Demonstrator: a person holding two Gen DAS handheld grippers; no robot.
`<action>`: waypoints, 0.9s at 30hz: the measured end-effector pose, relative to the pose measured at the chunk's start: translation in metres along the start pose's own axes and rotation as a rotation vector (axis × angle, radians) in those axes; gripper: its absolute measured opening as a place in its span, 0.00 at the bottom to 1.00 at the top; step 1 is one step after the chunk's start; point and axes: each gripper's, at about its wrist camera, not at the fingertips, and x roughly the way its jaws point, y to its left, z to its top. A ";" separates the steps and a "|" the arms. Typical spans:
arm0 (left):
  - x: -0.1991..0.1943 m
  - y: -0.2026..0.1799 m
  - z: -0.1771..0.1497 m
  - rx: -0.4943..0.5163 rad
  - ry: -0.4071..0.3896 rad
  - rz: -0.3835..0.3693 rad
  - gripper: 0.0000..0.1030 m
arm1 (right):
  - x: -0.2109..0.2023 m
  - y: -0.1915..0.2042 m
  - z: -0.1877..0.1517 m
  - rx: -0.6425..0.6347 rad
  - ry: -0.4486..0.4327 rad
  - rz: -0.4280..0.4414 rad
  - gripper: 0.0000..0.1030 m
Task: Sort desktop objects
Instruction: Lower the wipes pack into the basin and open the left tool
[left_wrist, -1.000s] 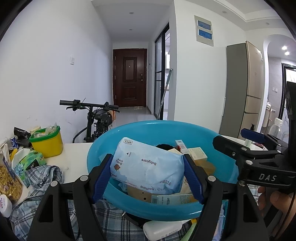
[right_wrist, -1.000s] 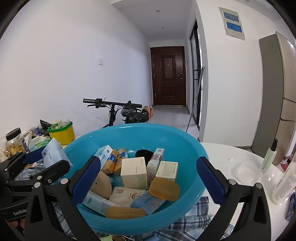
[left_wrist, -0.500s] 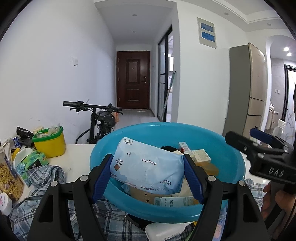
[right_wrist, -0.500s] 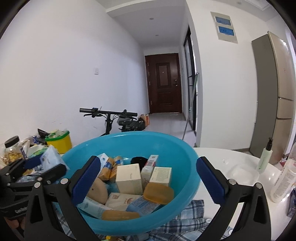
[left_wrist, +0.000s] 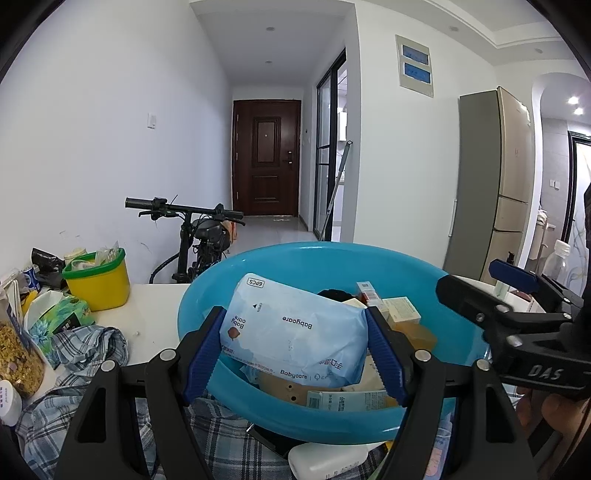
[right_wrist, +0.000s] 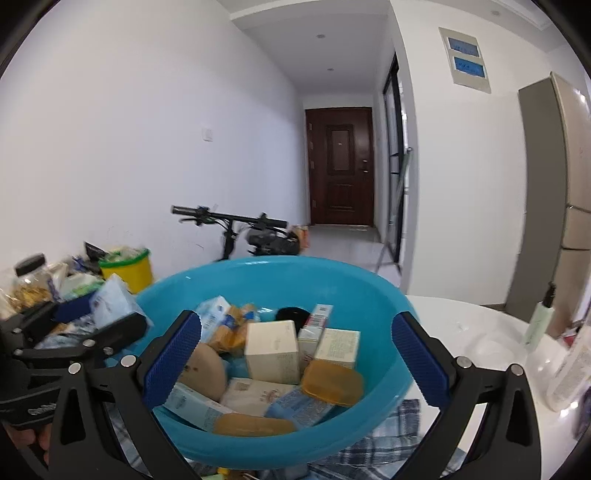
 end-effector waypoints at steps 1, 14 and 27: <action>0.000 0.000 0.000 -0.001 0.001 0.001 0.74 | 0.000 0.000 0.000 -0.003 -0.002 -0.002 1.00; 0.001 -0.002 0.001 -0.001 -0.004 -0.005 0.74 | 0.001 0.001 0.000 -0.009 0.008 -0.010 1.00; 0.000 0.010 0.006 -0.063 -0.006 -0.023 0.74 | 0.002 0.000 0.001 -0.008 0.016 -0.009 1.00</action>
